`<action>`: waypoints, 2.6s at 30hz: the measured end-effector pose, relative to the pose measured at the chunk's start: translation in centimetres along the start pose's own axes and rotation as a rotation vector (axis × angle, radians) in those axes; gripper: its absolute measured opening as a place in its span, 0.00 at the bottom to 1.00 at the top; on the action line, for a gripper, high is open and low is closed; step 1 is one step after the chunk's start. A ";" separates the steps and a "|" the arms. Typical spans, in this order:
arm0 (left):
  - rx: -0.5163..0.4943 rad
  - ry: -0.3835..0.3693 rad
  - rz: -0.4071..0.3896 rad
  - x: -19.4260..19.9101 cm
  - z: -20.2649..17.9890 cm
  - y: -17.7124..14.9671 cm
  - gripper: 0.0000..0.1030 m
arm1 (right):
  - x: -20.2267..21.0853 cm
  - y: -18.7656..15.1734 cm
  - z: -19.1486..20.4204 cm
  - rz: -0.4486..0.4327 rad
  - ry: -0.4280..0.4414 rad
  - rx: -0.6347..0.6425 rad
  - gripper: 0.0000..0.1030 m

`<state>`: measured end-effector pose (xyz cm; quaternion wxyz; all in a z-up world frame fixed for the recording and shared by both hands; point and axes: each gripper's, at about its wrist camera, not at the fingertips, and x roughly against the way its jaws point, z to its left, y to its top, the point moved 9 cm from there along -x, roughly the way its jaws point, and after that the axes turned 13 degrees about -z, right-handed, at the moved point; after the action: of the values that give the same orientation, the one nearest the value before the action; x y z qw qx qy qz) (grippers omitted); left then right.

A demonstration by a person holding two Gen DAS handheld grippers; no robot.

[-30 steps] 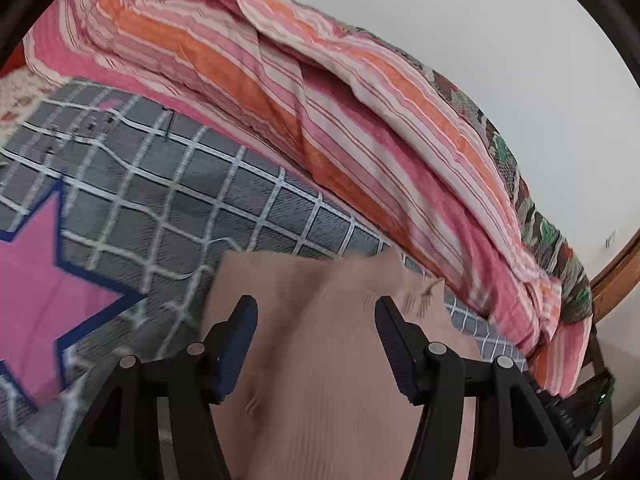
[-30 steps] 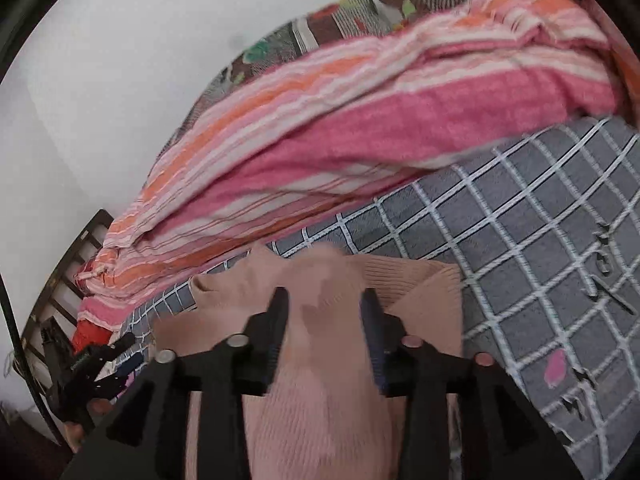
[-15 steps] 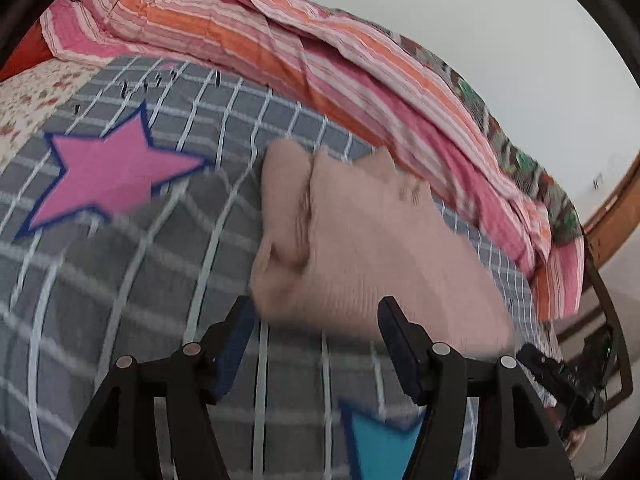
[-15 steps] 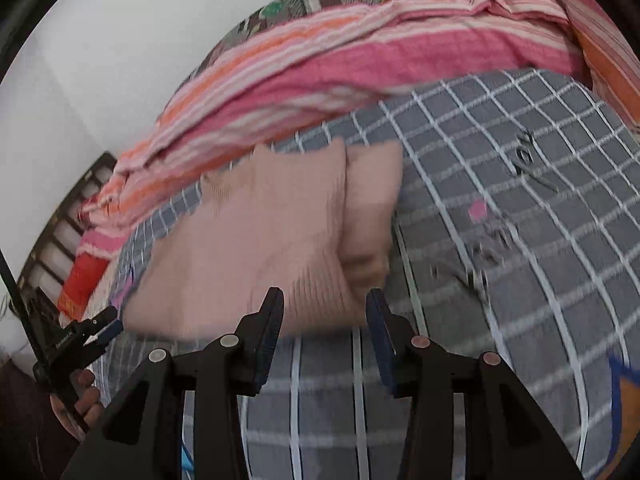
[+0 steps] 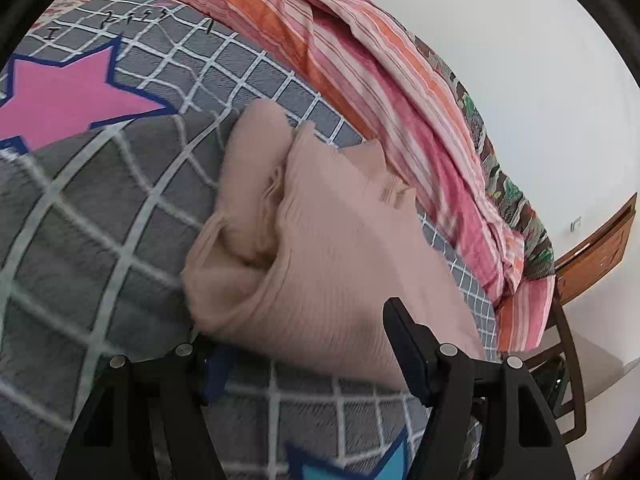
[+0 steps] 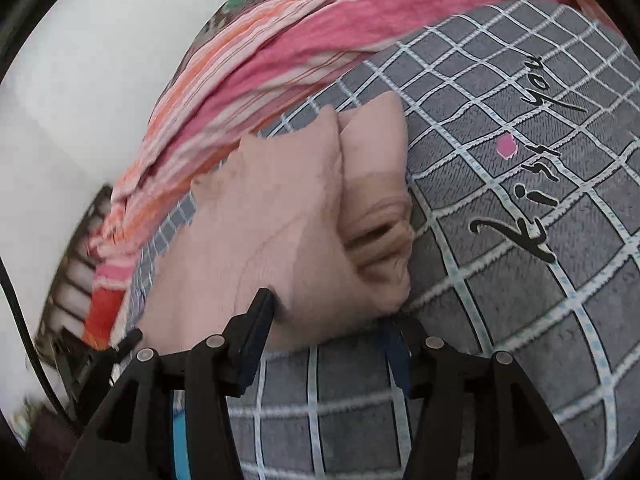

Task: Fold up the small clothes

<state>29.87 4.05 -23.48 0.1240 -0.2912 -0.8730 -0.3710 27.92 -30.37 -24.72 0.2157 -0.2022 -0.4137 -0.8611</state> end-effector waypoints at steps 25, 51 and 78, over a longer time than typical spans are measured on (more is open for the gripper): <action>-0.023 0.036 -0.093 9.2 -0.6 -3.2 0.09 | 7.9 -2.4 -0.1 -0.030 0.008 -0.044 0.10; -0.213 0.103 -0.112 14.3 -1.2 -1.3 0.52 | 14.7 0.1 -1.3 -0.151 -0.125 0.292 0.32; -0.333 0.229 0.063 -0.6 0.4 0.0 0.07 | -0.2 2.4 -1.9 0.026 -0.177 0.311 0.06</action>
<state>30.29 4.09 -24.02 0.1843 -0.2907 -0.7703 -0.5368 29.05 -33.26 -24.43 0.2182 -0.2467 -0.5565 -0.7628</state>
